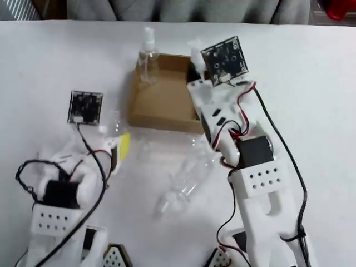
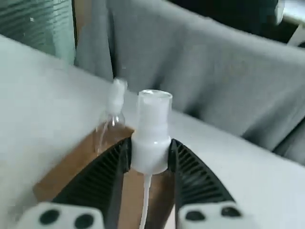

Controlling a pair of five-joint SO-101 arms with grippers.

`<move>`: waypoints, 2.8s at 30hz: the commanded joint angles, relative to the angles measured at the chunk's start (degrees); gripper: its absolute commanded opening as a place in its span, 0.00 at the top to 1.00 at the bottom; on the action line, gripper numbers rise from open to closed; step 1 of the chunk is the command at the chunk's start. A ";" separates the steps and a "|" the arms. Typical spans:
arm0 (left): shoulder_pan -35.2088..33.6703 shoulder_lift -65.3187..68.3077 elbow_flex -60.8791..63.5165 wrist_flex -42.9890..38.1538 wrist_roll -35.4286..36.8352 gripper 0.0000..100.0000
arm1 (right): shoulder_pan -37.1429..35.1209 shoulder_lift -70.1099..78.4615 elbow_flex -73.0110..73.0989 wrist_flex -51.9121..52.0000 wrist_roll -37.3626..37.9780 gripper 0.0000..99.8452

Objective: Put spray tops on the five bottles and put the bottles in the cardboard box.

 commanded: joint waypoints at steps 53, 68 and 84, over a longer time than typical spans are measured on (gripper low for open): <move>0.57 -40.22 24.35 -16.88 -1.67 0.98 | -23.69 0.84 4.04 -39.52 -11.87 0.99; 0.57 -40.22 24.53 -16.70 -1.76 0.98 | -26.15 3.56 3.78 -34.77 -11.43 0.99; 0.57 -40.22 25.58 -16.97 -1.85 0.98 | -28.97 3.65 -0.26 -21.41 -11.34 0.99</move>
